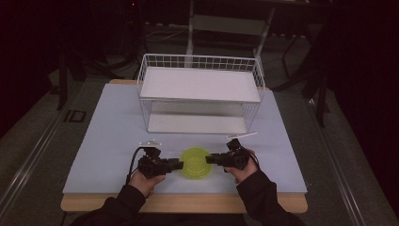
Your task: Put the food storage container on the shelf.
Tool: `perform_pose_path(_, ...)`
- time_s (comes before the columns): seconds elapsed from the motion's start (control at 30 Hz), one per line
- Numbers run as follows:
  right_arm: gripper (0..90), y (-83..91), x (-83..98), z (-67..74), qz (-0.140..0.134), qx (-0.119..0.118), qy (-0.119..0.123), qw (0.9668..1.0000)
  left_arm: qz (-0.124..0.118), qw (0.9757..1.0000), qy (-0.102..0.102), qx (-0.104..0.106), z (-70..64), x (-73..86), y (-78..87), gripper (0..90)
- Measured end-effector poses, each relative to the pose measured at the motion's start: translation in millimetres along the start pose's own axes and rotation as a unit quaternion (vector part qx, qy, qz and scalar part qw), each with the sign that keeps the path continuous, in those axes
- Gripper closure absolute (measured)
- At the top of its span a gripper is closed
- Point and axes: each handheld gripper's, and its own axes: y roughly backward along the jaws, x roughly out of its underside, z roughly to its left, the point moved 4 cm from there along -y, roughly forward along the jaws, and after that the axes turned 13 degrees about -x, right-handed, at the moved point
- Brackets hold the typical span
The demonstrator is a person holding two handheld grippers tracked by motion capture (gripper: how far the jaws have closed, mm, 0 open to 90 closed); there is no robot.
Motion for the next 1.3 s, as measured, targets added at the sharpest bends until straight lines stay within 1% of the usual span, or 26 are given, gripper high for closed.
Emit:
perform_pose_path(0.03,75.5,0.5,0.3,0.3,0.001,-0.005,-0.003,1.0,0.008,1.0,-0.004,-0.001,-4.0,0.4,-1.3,70.5)
perform_pose_path(0.07,76.0,1.0,0.3,1.1,0.005,-0.005,0.001,1.0,0.006,0.9999,-0.01,-0.008,-6.5,0.3,-0.7,70.9)
perform_pose_path(0.1,76.3,1.7,0.4,1.9,0.009,0.0,0.004,0.9999,0.008,0.9999,-0.007,-0.007,-7.3,-0.2,0.0,71.5)
perform_pose_path(0.17,77.2,3.2,1.5,1.7,0.01,-0.003,-0.002,0.9999,0.013,0.9998,0.011,0.008,-5.8,-0.9,1.4,74.7)
perform_pose_path(0.2,78.1,4.0,2.0,2.4,0.01,-0.005,-0.004,0.9999,0.012,0.9998,0.013,0.009,-6.1,-1.4,2.8,76.6)
perform_pose_path(0.23,79.6,4.6,1.9,2.8,0.006,-0.004,-0.005,1.0,0.004,0.9999,0.011,0.0,-6.8,-2.1,4.5,80.2)
perform_pose_path(0.27,79.6,4.6,1.9,2.8,0.006,-0.004,-0.005,1.0,0.004,0.9999,0.011,0.0,-6.8,-2.1,4.5,82.4)
perform_pose_path(0.3,79.7,4.3,1.7,5.1,0.013,0.004,0.004,0.9999,0.003,0.9999,0.009,-0.004,-6.9,-3.4,5.7,83.0)
perform_pose_path(0.37,79.8,3.8,0.7,6.6,0.01,0.006,0.002,0.9999,0.001,0.9998,0.019,0.002,-5.1,-4.7,8.2,83.6)
perform_pose_path(0.4,79.8,4.3,-0.6,8.2,0.013,0.009,0.007,0.9999,-0.004,0.9998,0.018,-0.001,-6.0,-5.4,9.5,83.5)
perform_pose_path(0.43,79.8,5.1,-2.7,10.3,0.011,0.013,0.014,0.9998,-0.007,0.9997,0.022,0.002,-6.2,-6.8,11.6,83.5)
perform_pose_path(0.47,79.8,6.8,-5.0,12.4,0.007,0.013,0.017,0.9997,-0.01,0.9996,0.024,0.005,-7.0,-8.8,13.4,83.6)
perform_pose_path(0.53,79.8,10.5,-10.4,17.0,0.003,0.016,0.026,0.9995,-0.018,0.9996,0.021,0.003,-9.5,-14.0,18.9,83.6)
perform_pose_path(0.57,79.8,12.7,-13.3,19.4,0.0,0.016,0.029,0.9995,-0.018,0.9996,0.021,0.003,-9.5,-14.0,18.9,83.8)
perform_pose_path(0.6,79.8,14.9,-16.4,21.6,-0.002,0.015,0.031,0.9994,-0.026,0.9995,0.018,0.006,-11.5,-19.9,24.4,83.8)
perform_pose_path(0.8,79.9,24.4,-37.4,37.5,-0.008,0.025,0.053,0.9983,-0.046,0.9987,0.02,0.008,-14.5,-34.9,39.2,83.9)
perform_pose_path(1.0,79.9,28.3,-56.5,48.2,-0.004,0.032,0.063,0.9975,-0.056,0.9982,0.02,0.005,-14.8,-45.6,49.0,83.9)
perform_pose_path(1.13,79.8,33.5,-68.1,55.2,-0.008,0.032,0.067,0.9972,-0.07,0.9973,0.02,0.011,-16.8,-58.8,60.0,84.0)
perform_pose_path(1.23,79.8,38.5,-78.6,60.9,-0.012,0.034,0.073,0.9967,-0.076,0.9969,0.018,0.01,-18.7,-68.0,66.5,84.0)
perform_pose_path(1.27,79.8,38.5,-78.6,60.9,-0.012,0.034,0.073,0.9967,-0.076,0.9969,0.018,0.01,-18.7,-68.0,66.5,84.1)
perform_pose_path(1.3,79.8,41.7,-85.6,64.0,-0.013,0.034,0.073,0.9966,-0.079,0.9966,0.019,0.009,-19.6,-75.0,70.3,84.1)
